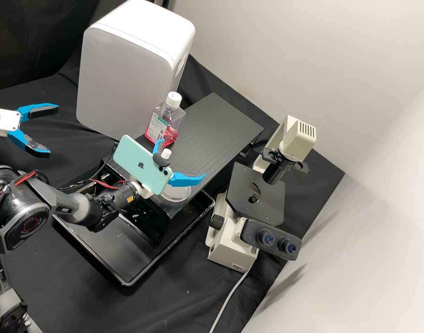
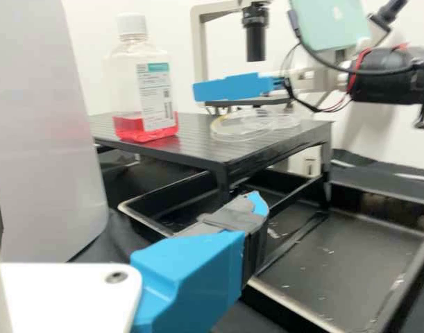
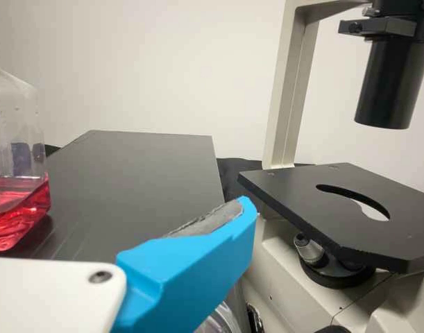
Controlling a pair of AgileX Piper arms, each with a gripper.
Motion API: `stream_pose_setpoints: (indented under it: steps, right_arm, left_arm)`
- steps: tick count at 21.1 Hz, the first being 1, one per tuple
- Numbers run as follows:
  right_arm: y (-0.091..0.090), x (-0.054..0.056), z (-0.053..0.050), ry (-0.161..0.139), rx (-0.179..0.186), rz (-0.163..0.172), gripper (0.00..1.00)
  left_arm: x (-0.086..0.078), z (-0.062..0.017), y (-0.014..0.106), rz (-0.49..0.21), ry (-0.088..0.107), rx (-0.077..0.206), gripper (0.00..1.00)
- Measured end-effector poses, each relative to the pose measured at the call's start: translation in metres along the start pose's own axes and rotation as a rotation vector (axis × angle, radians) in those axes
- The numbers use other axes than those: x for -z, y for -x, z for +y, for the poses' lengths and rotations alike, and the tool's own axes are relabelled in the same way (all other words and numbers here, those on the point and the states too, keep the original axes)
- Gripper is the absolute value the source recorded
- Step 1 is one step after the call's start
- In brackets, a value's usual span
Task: Place the lid on the petri dish
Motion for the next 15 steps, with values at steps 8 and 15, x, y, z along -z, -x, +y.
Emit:
stream_pose_setpoints:
  steps: [8,15]
  right_arm:
    - [0.000,0.000,0.000,0.000,-0.001,0.001,1.00]
    - [0.018,0.008,-0.013,0.014,0.025,0.046,1.00]
  left_arm:
    - [-0.001,-0.0001,0.001,-0.026,0.019,0.009,1.00]
    - [-0.001,-0.0001,0.001,-0.026,0.019,0.009,1.00]
